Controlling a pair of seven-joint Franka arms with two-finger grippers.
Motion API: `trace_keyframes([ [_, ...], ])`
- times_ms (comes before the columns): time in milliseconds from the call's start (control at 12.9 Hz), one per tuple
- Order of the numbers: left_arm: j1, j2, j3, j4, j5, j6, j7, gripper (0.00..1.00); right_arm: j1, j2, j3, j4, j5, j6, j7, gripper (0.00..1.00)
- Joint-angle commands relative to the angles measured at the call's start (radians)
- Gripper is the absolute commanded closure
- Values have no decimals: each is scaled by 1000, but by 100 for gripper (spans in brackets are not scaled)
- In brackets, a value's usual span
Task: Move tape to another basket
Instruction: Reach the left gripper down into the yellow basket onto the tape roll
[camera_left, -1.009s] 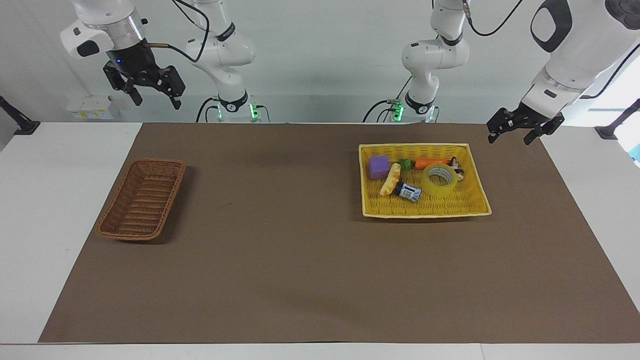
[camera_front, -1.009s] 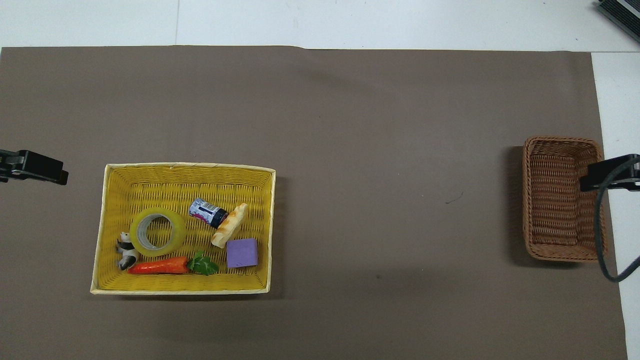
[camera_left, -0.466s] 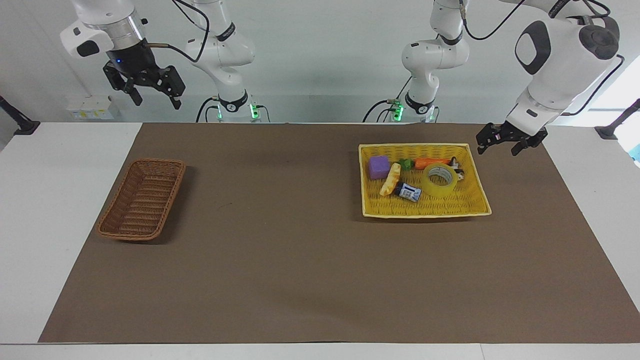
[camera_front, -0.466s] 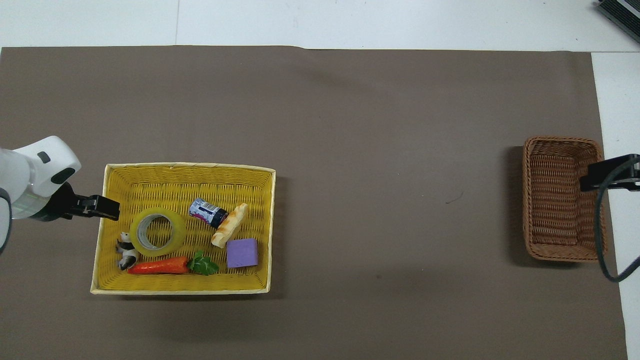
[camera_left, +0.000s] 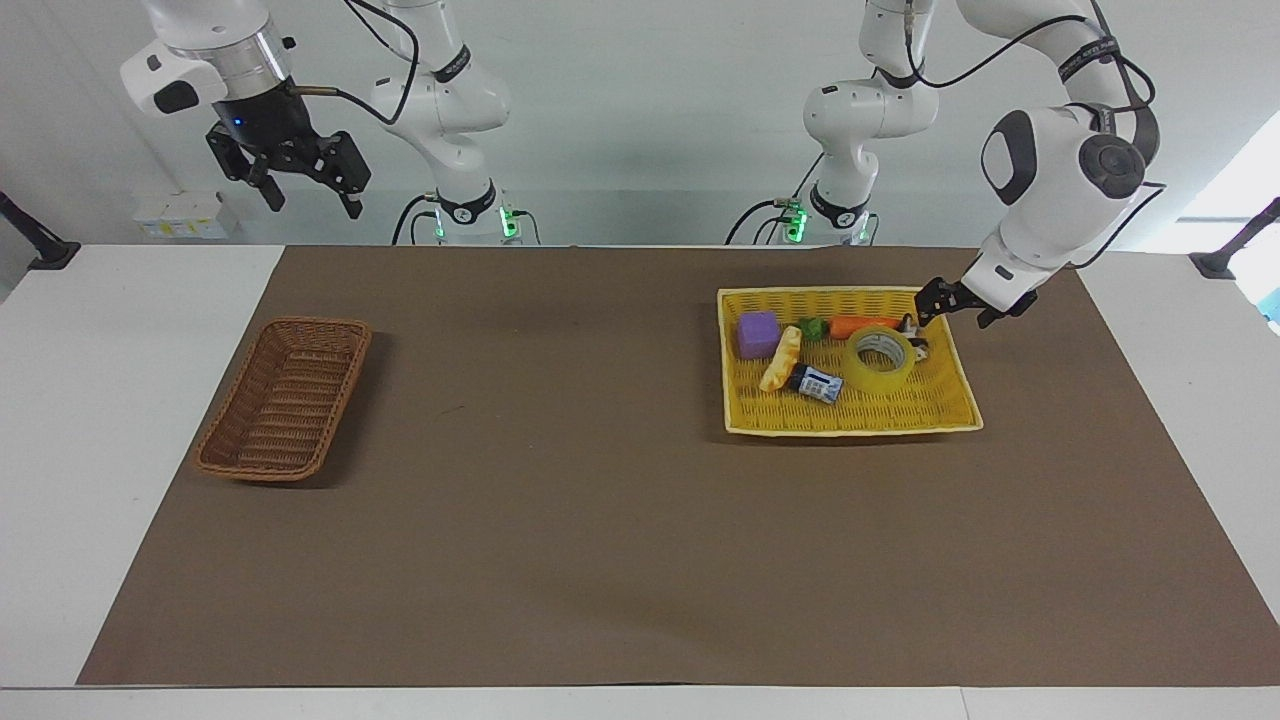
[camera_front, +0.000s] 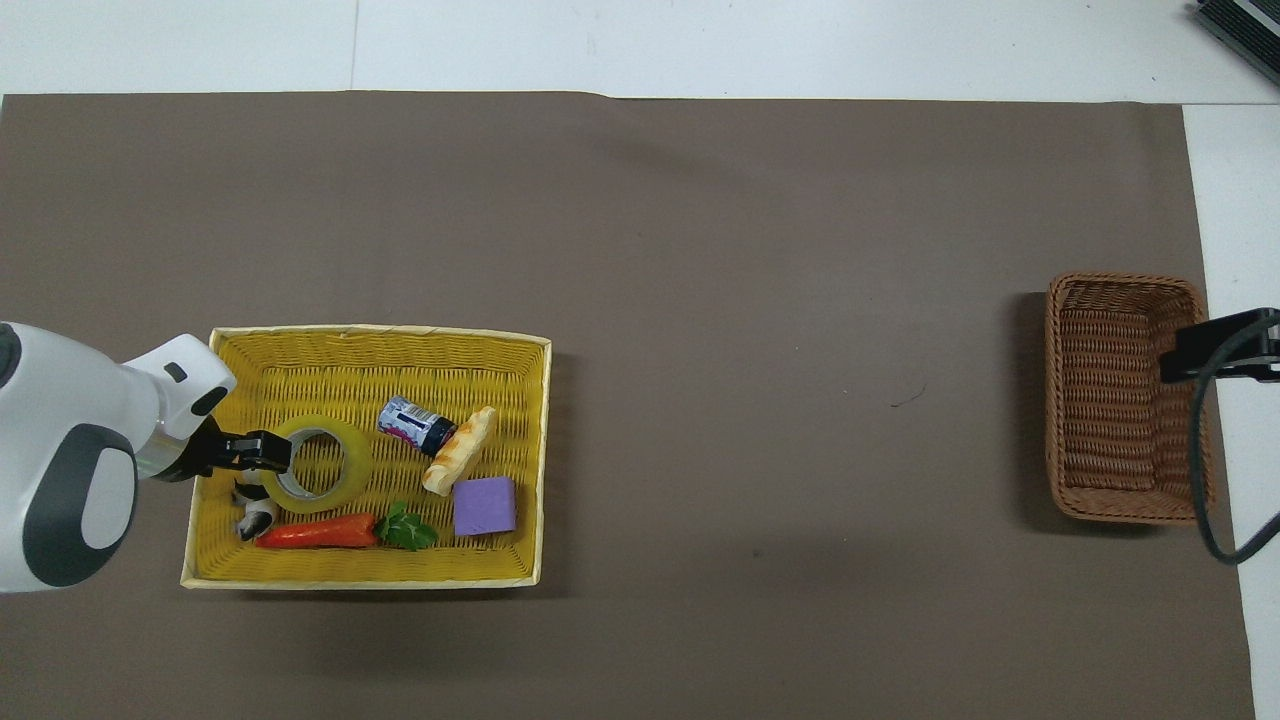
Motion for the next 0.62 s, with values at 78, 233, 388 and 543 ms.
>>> trace_keyframes([
  [78, -27, -5, 2, -110, 6, 141, -29, 45, -13, 3, 2, 9, 19, -6, -20, 0],
  [233, -49, 21, 4, -123, 6, 181, -28, 61, -13, 3, 2, 9, 19, -6, -20, 0],
  [388, -43, 26, 4, -123, 6, 174, 4, 100, -13, 3, 2, 9, 19, -6, -19, 0],
  [543, -38, 29, 4, -112, 6, 158, 19, 100, -13, 1, 5, 9, 19, -14, -25, 0],
])
